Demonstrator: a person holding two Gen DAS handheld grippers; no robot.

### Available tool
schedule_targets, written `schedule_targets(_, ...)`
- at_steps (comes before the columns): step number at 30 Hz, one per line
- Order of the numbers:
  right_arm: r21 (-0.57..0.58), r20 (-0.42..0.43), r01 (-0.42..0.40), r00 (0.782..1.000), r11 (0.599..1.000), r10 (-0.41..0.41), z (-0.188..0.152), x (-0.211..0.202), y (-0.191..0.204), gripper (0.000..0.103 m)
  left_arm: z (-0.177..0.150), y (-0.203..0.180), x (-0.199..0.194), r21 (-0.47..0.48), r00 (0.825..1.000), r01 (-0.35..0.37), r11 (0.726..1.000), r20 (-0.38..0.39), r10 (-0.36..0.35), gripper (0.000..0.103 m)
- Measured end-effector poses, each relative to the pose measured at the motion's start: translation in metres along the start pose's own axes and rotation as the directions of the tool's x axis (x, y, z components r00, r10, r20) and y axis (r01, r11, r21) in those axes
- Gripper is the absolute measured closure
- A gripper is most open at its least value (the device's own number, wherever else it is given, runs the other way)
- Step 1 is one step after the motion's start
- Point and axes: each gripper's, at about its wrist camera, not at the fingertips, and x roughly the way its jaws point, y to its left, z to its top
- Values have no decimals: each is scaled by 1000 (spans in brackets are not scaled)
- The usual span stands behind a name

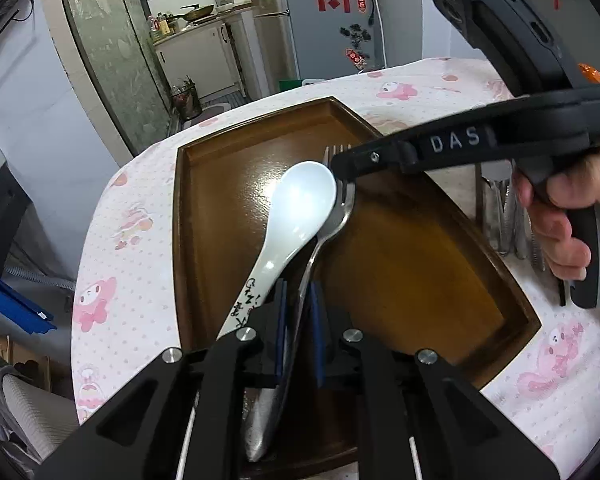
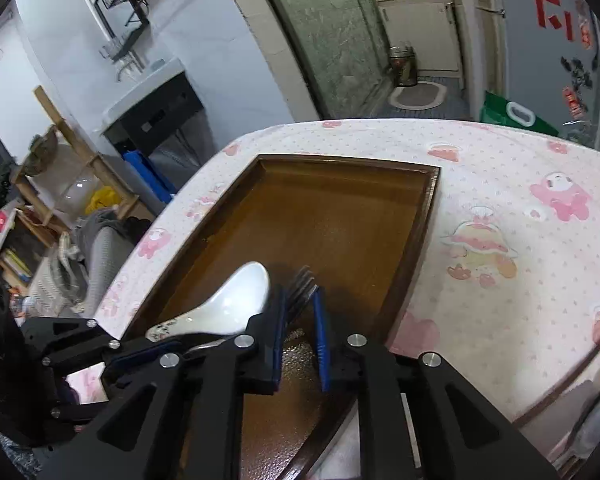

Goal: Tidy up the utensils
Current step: 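Place the fork in the tray beside the white spoon, open left tool, then grasp the silver knife from the pile with the left tool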

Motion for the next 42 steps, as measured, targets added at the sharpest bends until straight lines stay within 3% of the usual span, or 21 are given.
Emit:
schedule_targets(1,2,6,-3,1000,1000,3,-1,-3,1,70,0,1,0,-5,1000,-5,1000,2,5,85)
schedule_targets(2,5,15,-9,1000,1000,9,-3,-6,1,49,0,1,0,-9,1000,-6,1000,3,6,83)
schedule_targets(3,15,42,-28,999,999,27,-5,-16,0,44,-1,0,-2,-12,1000,-4,1000,10,4,77)
schedule_targets(5,27,65,-44,997,999,42,-8,-33,-2,38,-1,0,-9,-16,999,-3,1000,36,4,51)
schedule_targets(6,32,77,-47,996,998,44,-9,-41,-4,37,-2,-2,-14,-16,999,-8,1000,47,8,50)
schedule_targets(8,46,110,-72,992,996,67,-15,-68,-14,34,-3,-8,-26,-7,997,-8,1000,76,9,30)
schedule_targets(10,62,150,-58,988,996,48,-19,-96,-27,28,-4,-14,-35,5,994,4,1000,108,-4,21)
schedule_targets(18,173,244,12,968,985,-55,-48,-186,-96,28,-9,-58,-65,33,965,185,982,184,-188,17)
schedule_targets(27,226,212,82,968,971,-132,-88,-191,-137,28,2,-114,-48,130,958,214,968,163,-234,17)
schedule_targets(29,214,208,112,965,970,-157,-88,-189,-140,46,6,-120,-42,139,959,216,966,158,-237,17)
schedule_targets(31,201,200,137,964,970,-177,-86,-185,-143,55,10,-124,-37,148,958,221,964,155,-243,17)
schedule_targets(35,204,195,64,975,977,-105,-82,-176,-147,58,20,-128,-28,179,959,213,961,150,-240,18)
schedule_targets(39,185,198,53,976,981,-90,-83,-167,-144,58,34,-122,-9,169,967,209,963,113,-230,32)
schedule_targets(42,177,186,44,979,983,-77,-83,-159,-143,58,43,-118,12,136,973,218,966,41,-225,45)
